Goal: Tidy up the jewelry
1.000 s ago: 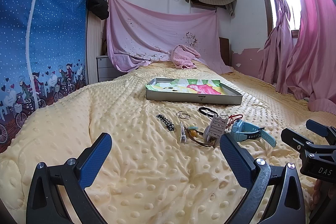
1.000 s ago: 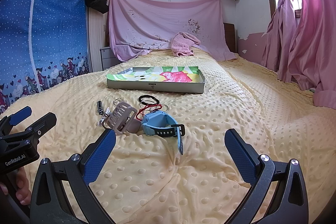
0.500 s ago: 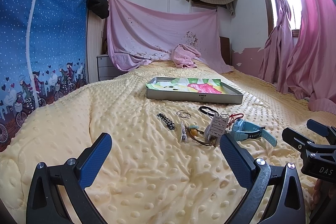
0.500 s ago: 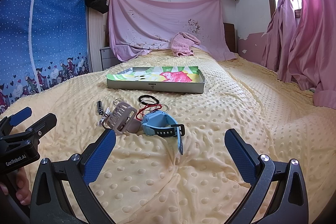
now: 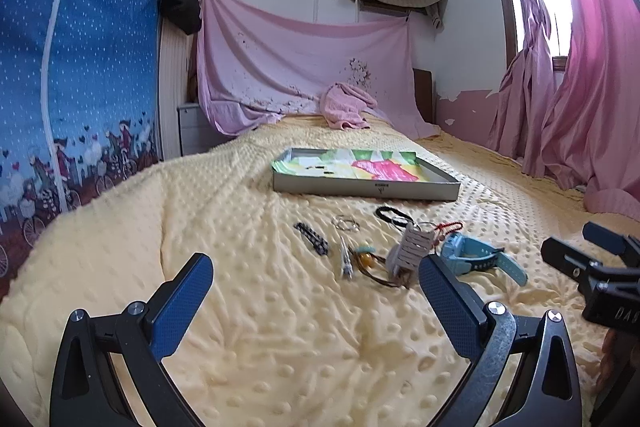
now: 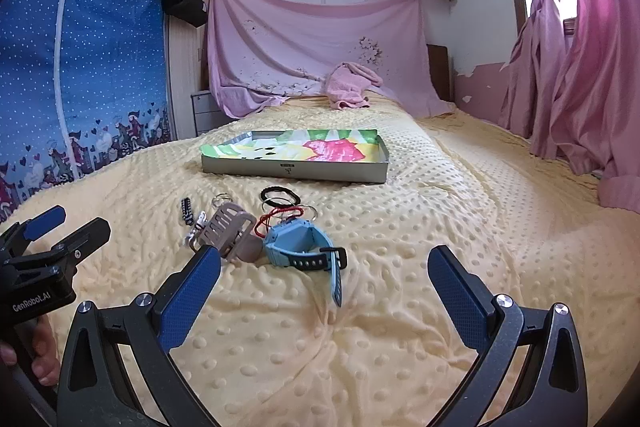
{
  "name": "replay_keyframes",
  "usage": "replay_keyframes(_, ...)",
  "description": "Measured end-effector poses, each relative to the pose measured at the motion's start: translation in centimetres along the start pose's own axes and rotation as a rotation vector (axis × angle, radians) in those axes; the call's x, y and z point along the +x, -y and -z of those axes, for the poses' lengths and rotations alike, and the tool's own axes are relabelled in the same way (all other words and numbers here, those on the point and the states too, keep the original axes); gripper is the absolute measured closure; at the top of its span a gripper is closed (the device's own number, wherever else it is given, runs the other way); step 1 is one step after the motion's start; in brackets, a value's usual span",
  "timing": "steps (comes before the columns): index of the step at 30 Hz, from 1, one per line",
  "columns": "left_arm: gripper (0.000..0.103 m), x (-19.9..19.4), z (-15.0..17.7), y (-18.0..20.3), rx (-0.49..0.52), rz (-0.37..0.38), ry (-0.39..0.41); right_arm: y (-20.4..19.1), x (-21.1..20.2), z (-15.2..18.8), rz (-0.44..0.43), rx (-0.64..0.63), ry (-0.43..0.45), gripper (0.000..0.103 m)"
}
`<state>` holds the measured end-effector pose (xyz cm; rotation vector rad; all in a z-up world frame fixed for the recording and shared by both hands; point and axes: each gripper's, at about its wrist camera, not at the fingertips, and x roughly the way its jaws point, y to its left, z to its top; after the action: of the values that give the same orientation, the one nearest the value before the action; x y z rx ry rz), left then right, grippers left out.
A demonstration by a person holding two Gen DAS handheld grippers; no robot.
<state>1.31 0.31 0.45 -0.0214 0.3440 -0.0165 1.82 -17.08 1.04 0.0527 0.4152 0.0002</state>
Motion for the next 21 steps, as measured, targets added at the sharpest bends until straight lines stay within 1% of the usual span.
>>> replay_keyframes(4,0.0,0.9,-0.8,0.0,-0.033,0.011,-0.005,0.6,0.7,-1.1,-0.017,0.008,-0.002,0.001)
replay_keyframes(8,0.0,1.9,-1.7,0.3,-0.038,0.031,0.006,1.1,1.8,-2.6,-0.022,-0.03,0.007,0.001)
replay_keyframes(10,0.0,2.8,-2.0,0.6,-0.035,0.044,0.006,1.2,2.6,-3.3,-0.041,-0.046,0.003,0.001)
replay_keyframes(12,0.0,3.4,-2.1,0.8,-0.036,0.063,0.002,1.6,3.9,-4.0,-0.077,-0.055,-0.013,0.001)
replay_keyframes(15,0.0,4.6,-2.1,1.3,-0.026,0.097,-0.01,2.1,5.5,-4.3,-0.113,-0.056,-0.038,0.002)
replay_keyframes(16,0.0,5.1,-2.1,1.6,-0.02,0.12,-0.019,2.4,6.1,-4.3,-0.117,-0.057,-0.051,0.007)
replay_keyframes(17,0.001,5.6,-2.0,1.9,-0.01,0.143,-0.029,2.6,6.6,-4.2,-0.124,-0.053,-0.064,0.015)
replay_keyframes(19,0.006,6.3,-1.8,2.6,0.012,0.175,-0.048,3.3,8.1,-3.8,-0.147,-0.03,-0.11,0.027)
replay_keyframes(20,0.007,6.5,-1.7,3.0,0.022,0.184,-0.054,3.7,8.9,-3.6,-0.164,-0.012,-0.14,0.031)
replay_keyframes(21,0.012,6.8,-1.6,3.3,0.035,0.193,-0.062,3.9,9.5,-3.3,-0.179,0.001,-0.158,0.034)
